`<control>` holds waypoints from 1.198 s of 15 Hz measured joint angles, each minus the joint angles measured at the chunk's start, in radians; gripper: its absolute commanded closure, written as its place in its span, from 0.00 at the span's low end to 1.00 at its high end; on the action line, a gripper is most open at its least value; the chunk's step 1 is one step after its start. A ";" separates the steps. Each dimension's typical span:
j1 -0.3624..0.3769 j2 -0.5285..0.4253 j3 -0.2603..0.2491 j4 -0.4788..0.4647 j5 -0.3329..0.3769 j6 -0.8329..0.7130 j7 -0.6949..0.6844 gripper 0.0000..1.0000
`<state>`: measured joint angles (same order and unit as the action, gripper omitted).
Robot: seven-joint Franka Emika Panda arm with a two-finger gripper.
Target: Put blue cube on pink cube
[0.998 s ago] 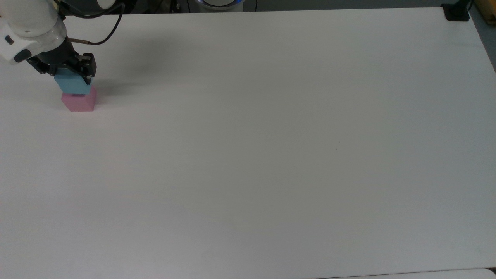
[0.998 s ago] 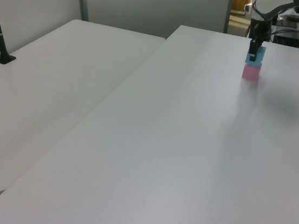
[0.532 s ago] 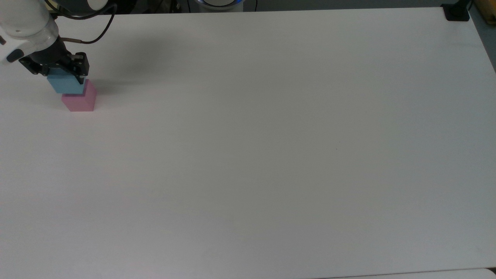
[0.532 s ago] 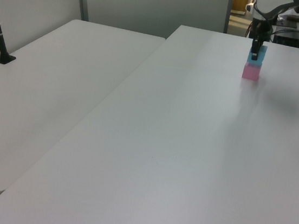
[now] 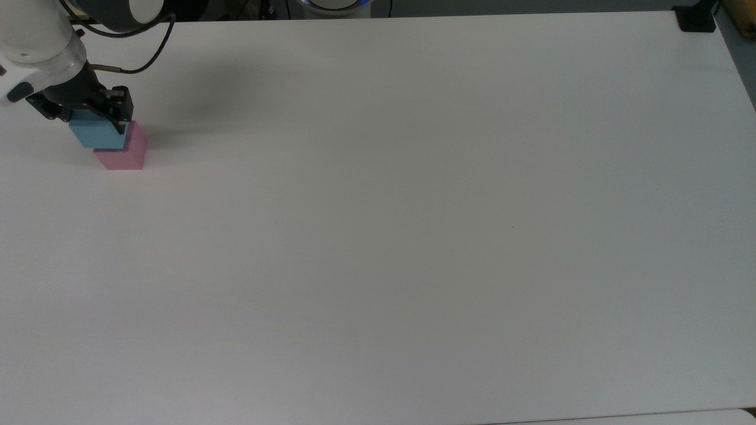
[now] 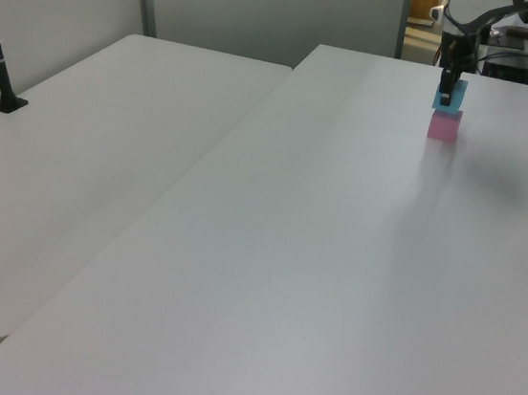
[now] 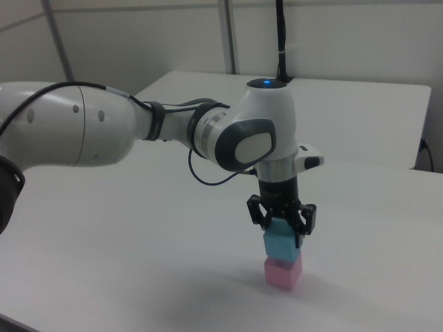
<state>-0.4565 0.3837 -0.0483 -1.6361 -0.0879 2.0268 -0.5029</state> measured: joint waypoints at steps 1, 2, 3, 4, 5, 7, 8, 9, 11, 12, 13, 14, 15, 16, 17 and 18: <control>0.000 0.000 0.000 0.000 0.000 0.000 0.000 0.68; 0.000 0.000 0.000 0.000 0.000 0.000 0.000 0.68; 0.000 0.000 0.001 0.000 0.000 0.000 0.000 0.68; 0.000 0.000 0.001 0.000 0.000 0.000 0.000 0.61; 0.000 0.000 0.002 0.000 0.000 0.000 0.000 0.50; 0.000 0.001 0.004 0.000 0.000 0.000 0.000 0.09; 0.000 0.001 0.004 0.000 0.000 0.000 0.000 0.00; 0.000 0.001 0.004 0.000 0.000 0.000 0.000 0.00; 0.000 0.002 0.004 0.000 0.000 0.000 0.000 0.00; 0.000 0.002 0.004 0.000 0.000 0.000 0.000 0.00; 0.000 0.003 0.004 -0.001 0.000 0.000 0.000 0.00; 0.000 0.003 0.004 -0.001 0.000 0.000 0.000 0.00; 0.000 0.003 0.004 -0.001 0.000 0.000 0.000 0.00; 0.000 0.004 0.004 -0.001 0.000 0.000 0.000 0.00; 0.000 0.004 0.004 -0.001 0.000 0.000 0.000 0.00; 0.000 0.004 0.004 -0.001 0.000 -0.001 0.000 0.00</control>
<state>-0.4561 0.3872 -0.0444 -1.6373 -0.0879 2.0263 -0.5029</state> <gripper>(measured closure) 0.000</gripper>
